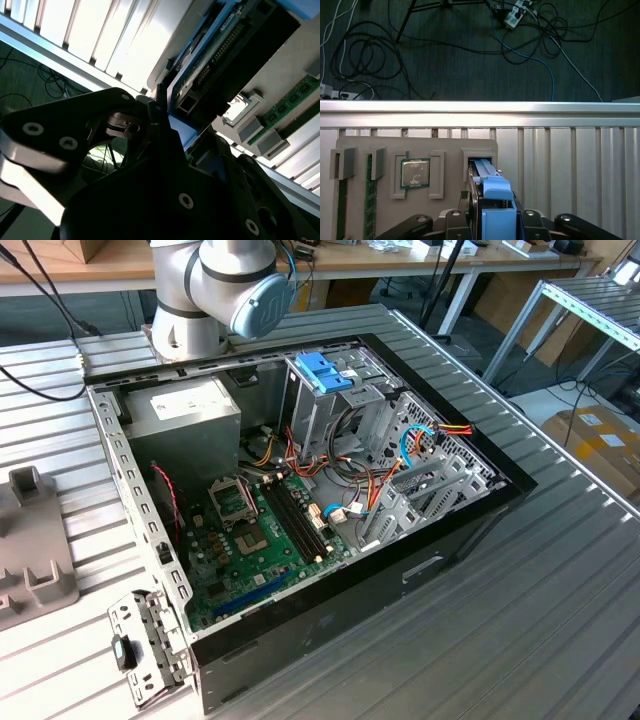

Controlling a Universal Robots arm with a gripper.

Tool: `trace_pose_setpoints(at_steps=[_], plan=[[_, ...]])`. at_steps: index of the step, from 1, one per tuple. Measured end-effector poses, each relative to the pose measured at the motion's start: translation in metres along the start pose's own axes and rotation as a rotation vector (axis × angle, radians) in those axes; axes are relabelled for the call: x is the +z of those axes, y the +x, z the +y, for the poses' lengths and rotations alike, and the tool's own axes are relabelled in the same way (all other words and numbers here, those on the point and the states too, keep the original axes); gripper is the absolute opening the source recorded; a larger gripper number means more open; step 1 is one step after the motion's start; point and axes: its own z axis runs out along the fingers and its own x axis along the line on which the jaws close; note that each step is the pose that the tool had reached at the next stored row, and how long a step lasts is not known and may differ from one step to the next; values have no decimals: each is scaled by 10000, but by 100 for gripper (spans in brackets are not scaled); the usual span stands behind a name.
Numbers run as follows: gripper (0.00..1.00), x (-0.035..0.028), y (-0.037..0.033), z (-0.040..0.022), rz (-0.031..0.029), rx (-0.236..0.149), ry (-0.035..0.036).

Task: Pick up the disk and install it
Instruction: 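Pick up the disk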

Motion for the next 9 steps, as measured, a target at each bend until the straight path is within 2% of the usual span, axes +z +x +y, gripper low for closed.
trace_pose_setpoints(at_steps=[9], plan=[[38,2,0,0,-1,0,1]])
